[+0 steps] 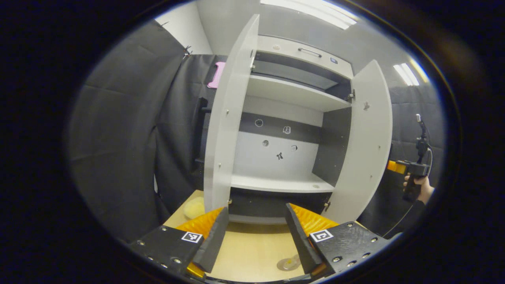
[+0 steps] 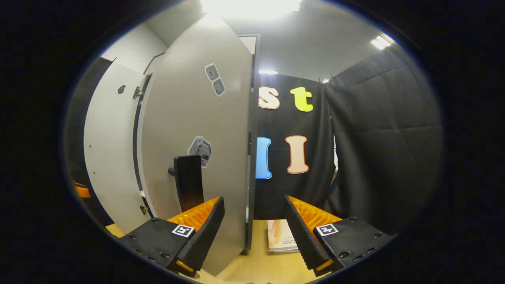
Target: Grasp the bottle in the cabinet with the left hand and place it on the coaster, then close the right door with the right hand and the left door with the left hand.
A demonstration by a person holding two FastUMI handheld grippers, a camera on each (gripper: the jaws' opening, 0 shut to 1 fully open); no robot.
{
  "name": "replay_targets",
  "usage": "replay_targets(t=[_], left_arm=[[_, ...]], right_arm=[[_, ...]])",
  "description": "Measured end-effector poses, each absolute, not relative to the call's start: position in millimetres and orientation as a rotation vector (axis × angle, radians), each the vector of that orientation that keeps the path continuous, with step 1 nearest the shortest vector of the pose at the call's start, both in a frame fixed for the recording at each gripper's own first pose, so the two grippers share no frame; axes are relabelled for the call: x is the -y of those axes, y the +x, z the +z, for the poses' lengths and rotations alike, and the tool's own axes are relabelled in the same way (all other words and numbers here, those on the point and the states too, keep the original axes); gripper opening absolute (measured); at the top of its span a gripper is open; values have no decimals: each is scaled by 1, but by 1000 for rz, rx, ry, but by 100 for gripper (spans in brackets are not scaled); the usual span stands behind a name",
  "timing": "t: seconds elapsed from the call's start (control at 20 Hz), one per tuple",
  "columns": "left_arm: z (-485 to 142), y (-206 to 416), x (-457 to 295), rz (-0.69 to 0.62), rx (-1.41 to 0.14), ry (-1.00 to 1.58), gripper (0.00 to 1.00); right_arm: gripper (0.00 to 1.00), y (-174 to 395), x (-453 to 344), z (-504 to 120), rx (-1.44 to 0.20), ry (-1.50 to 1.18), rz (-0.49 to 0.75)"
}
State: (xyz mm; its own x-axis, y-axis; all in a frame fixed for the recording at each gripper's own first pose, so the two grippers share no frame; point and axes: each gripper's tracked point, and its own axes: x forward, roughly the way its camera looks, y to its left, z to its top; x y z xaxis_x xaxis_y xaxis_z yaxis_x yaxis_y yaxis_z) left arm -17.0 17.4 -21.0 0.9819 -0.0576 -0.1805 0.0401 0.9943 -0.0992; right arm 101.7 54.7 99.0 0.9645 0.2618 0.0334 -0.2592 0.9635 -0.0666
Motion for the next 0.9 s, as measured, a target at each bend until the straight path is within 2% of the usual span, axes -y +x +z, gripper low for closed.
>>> replay_targets(t=[0.05, 0.15, 0.2, 0.4, 0.45, 0.5, 0.55, 0.6, 0.65, 0.7, 0.75, 0.8, 0.85, 0.9], left_arm=[[-24, -21, -23, -33, -185, -99, 83], [-27, -27, -33, -3, -187, -111, 83], [-27, -30, -38, 13, -187, -115, 83], [-17, -38, -63, 87, -162, -112, 83], [-14, -44, -72, 106, -156, -109, 83], [-10, -48, -80, 124, -147, -101, 83], [-6, -52, -88, 142, -135, -88, 83], [-2, -55, -97, 159, -125, -70, 83], [1, -57, -109, 178, -117, -48, 83], [3, -60, -121, 194, -112, -29, 83], [6, -63, -131, 206, -105, -17, 83], [10, -64, -141, 219, -99, -10, 83], [13, -63, -152, 228, -90, -4, 83], [20, -61, -163, 241, -74, 5, 83]], right_arm=[[96, 102, -66, 99, 46, -61, 276], [96, 106, -93, 100, 49, -62, 314], [92, 108, -105, 99, 42, -56, 339], [96, 121, -158, 100, 45, -47, 400], [92, 122, -162, 101, 49, -26, 406], [96, 121, -163, 101, 56, -2, 412], [96, 119, -161, 101, 59, 17, 415], [92, 121, -161, 101, 55, 22, 416], [96, 123, -157, 99, 46, 20, 407], [92, 125, -150, 95, 35, 19, 397], [96, 124, -144, 94, 28, 24, 392], [96, 123, -138, 92, 24, 29, 391], [92, 121, -132, 89, 16, 31, 386], [96, 119, -127, 84, 6, 29, 382]])
